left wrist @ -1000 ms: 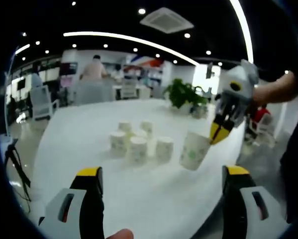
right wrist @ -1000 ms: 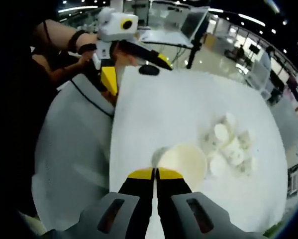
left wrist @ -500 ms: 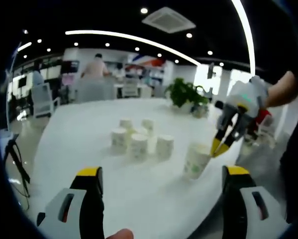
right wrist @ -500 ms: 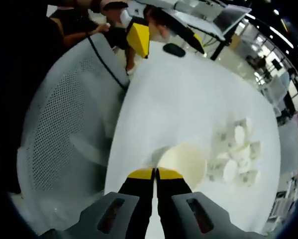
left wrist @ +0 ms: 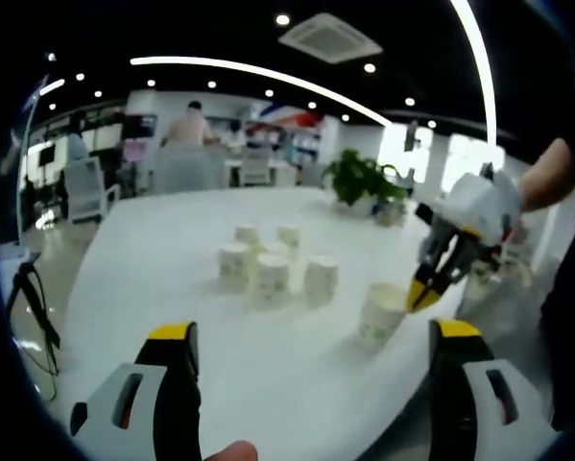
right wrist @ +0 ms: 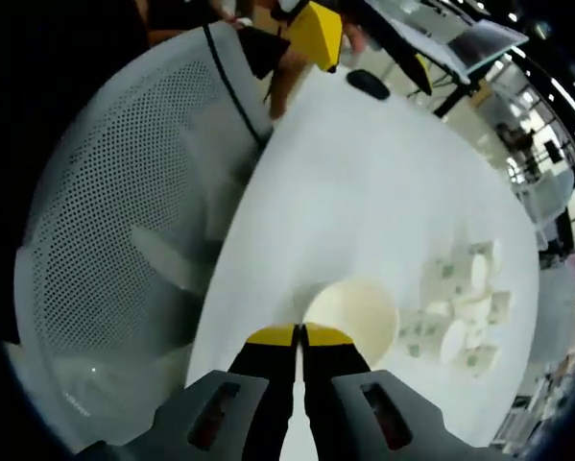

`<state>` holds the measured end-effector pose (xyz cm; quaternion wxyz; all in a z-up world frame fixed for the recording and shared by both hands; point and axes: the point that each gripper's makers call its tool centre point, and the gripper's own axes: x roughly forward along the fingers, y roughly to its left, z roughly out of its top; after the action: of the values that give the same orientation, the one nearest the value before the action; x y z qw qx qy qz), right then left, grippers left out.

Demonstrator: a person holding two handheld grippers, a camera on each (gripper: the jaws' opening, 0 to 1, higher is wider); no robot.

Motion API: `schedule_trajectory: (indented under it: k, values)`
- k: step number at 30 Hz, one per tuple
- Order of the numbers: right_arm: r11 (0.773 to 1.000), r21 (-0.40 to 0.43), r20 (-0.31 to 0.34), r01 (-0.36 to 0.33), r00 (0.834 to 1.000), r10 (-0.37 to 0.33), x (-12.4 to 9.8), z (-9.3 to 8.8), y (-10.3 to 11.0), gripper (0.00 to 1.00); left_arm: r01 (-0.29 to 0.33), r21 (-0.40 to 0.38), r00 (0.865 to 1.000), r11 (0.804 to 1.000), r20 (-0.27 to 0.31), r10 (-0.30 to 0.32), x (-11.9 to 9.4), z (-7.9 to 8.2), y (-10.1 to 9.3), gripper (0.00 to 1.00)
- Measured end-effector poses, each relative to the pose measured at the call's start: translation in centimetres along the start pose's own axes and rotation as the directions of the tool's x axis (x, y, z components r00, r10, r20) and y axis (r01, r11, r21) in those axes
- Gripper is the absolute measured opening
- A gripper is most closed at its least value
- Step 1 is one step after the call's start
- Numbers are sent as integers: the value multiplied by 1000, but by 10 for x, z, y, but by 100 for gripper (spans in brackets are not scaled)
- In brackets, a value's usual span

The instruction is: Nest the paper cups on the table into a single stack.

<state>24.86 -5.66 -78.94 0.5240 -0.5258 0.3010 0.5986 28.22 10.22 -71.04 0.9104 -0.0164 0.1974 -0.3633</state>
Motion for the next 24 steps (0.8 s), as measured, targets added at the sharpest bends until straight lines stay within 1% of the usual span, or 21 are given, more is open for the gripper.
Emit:
schedule_trajectory:
  k: [12, 17, 22, 24]
  values:
    - [1000, -13, -9, 2, 1000, -2, 9, -4, -2, 0, 1, -5, 1000, 1000, 0, -1, 1, -2, 1, 100]
    - [1000, -27, 0, 16, 1000, -16, 9, -3, -5, 0, 1, -10, 1000, 1000, -3, -1, 1, -5, 1, 100]
    - [1000, -24, 0, 10, 1000, -10, 11, -5, -3, 0, -2, -19, 1000, 1000, 1, 2, 1, -5, 3, 100]
    - [1000, -23, 3, 14, 1000, -14, 10, -5, -4, 3, -6, -21, 1000, 1000, 2, 6, 1, -5, 4, 100]
